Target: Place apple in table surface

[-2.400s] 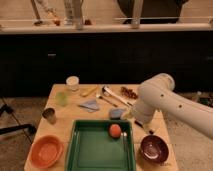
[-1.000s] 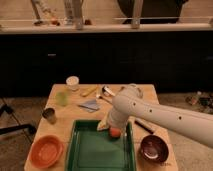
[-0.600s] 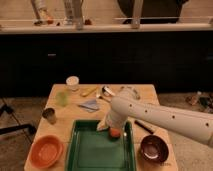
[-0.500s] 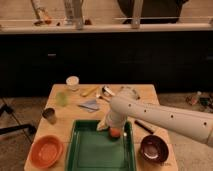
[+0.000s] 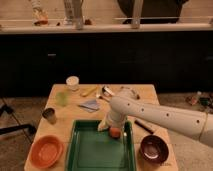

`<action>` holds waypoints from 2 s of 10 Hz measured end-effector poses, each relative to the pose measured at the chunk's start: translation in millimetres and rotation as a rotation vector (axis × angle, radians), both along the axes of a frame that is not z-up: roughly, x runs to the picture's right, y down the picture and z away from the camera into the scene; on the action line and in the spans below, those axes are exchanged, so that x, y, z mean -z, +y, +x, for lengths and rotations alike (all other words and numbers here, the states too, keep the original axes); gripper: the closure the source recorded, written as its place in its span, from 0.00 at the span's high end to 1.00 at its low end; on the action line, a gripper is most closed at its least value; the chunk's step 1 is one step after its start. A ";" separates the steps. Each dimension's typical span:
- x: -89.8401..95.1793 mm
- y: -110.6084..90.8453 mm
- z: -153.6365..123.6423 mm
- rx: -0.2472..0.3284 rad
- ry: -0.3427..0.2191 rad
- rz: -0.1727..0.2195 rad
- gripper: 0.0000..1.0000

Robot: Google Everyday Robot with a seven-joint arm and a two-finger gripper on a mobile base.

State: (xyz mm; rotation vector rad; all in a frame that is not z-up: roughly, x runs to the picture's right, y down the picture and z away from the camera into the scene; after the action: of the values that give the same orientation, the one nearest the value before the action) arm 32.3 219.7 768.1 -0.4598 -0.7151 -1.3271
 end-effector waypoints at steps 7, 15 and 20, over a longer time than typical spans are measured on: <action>-30.1 4.8 26.0 0.003 -0.008 -0.039 0.80; -32.2 7.4 24.5 0.014 -0.014 -0.053 0.28; -32.2 7.3 24.6 0.013 -0.014 -0.053 0.00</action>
State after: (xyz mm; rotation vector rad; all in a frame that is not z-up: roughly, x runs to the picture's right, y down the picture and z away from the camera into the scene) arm 56.9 226.9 800.3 -0.4984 -0.7613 -1.3276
